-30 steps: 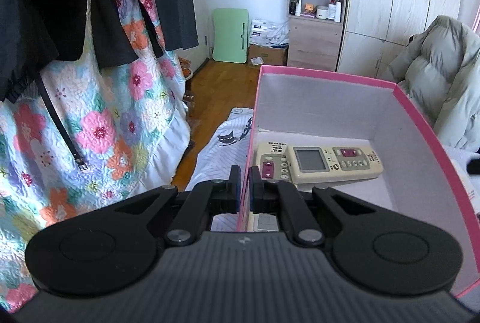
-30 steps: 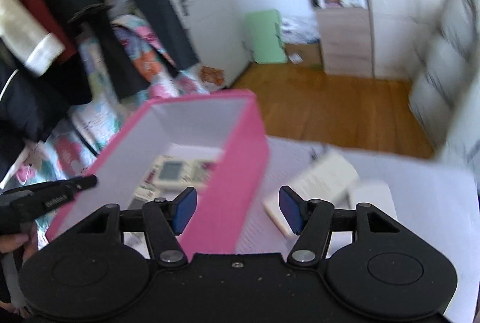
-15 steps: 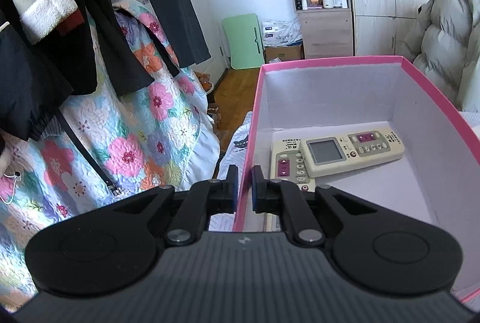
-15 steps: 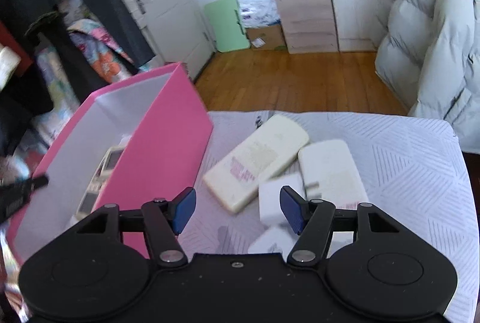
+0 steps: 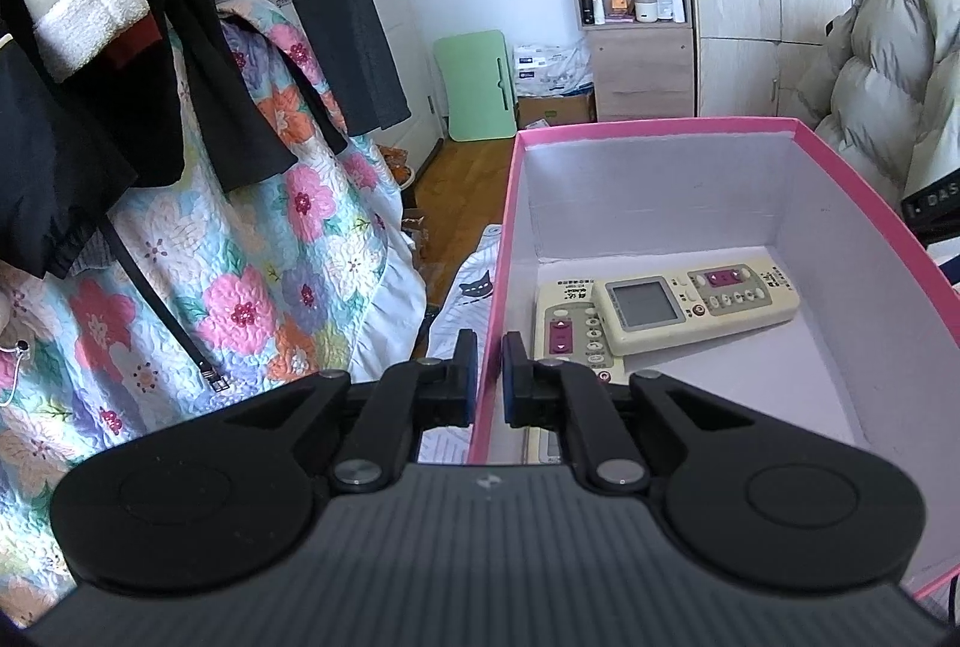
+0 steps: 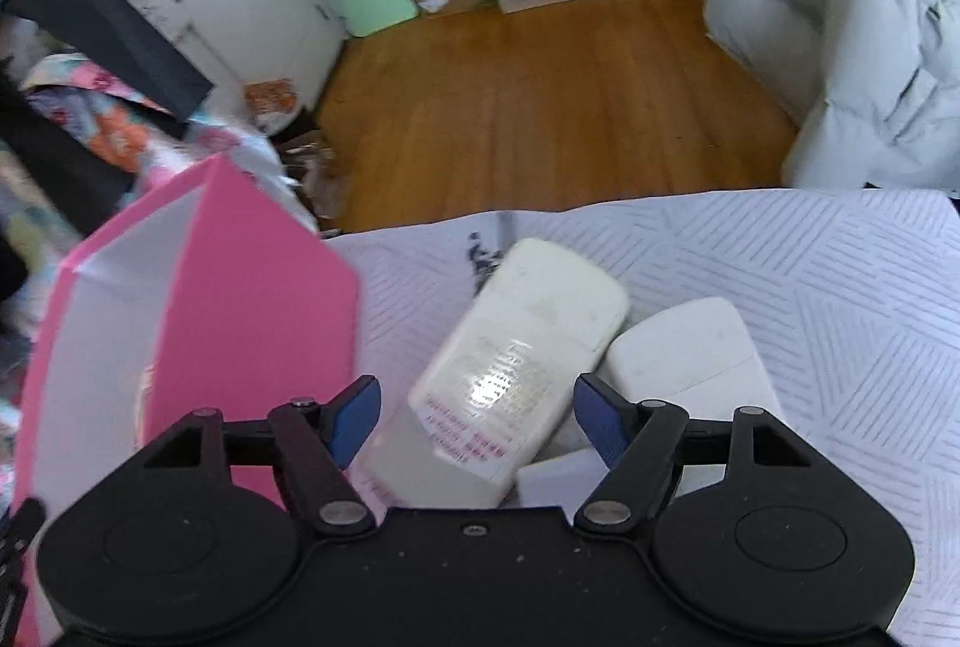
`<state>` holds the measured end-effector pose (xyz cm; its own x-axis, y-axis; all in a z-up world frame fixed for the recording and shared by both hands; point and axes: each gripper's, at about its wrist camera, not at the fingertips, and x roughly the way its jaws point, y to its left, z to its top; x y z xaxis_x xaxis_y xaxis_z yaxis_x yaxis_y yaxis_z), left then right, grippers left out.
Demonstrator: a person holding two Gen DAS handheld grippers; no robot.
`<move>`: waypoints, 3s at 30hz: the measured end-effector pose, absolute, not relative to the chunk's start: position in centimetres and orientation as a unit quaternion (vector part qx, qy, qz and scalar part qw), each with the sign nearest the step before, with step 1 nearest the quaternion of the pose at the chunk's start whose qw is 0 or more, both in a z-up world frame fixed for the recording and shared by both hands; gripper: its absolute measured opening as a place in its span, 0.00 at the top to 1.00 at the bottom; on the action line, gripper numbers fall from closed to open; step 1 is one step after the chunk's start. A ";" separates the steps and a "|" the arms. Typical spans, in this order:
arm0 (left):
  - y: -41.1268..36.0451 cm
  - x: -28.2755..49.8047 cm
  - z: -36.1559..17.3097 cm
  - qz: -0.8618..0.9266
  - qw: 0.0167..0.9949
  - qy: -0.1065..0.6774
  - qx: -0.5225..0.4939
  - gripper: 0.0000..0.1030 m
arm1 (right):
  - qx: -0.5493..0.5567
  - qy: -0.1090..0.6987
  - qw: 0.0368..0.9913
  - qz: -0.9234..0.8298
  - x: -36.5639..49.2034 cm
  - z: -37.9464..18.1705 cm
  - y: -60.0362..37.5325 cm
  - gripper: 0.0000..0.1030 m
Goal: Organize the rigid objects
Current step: 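Return the right tool to the bed and close on another cream remote, then lift the cream remote upright in the right tool, then lower the cream remote into the box beside the others and release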
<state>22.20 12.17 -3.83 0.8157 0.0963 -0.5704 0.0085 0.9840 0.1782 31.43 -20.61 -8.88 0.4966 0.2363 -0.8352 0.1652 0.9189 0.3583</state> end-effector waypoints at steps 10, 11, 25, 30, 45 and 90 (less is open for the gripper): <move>13.2 22.2 -4.0 0.010 0.951 0.300 0.071 0.93 | 0.153 0.494 0.856 0.014 33.1 -9.7 -18.5 0.09; 13.2 22.2 -4.0 0.011 0.951 0.300 0.071 0.93 | 0.146 0.490 0.859 0.012 33.3 -9.8 -18.5 0.09; 13.4 22.2 -4.0 0.007 0.951 0.301 0.067 0.93 | 0.107 0.463 0.880 -0.006 32.9 -9.7 -18.9 0.28; 13.6 22.2 -4.0 0.006 0.951 0.303 0.058 0.93 | 0.076 0.469 0.880 -0.021 33.6 -9.8 -17.7 0.28; 14.4 22.9 -4.2 0.000 0.946 0.321 0.041 0.94 | 0.150 0.366 0.917 0.061 23.1 -5.4 -18.9 0.37; 14.1 22.9 -4.2 0.008 0.945 0.326 0.028 0.94 | 0.111 0.259 0.923 0.263 22.8 -1.3 -11.3 0.41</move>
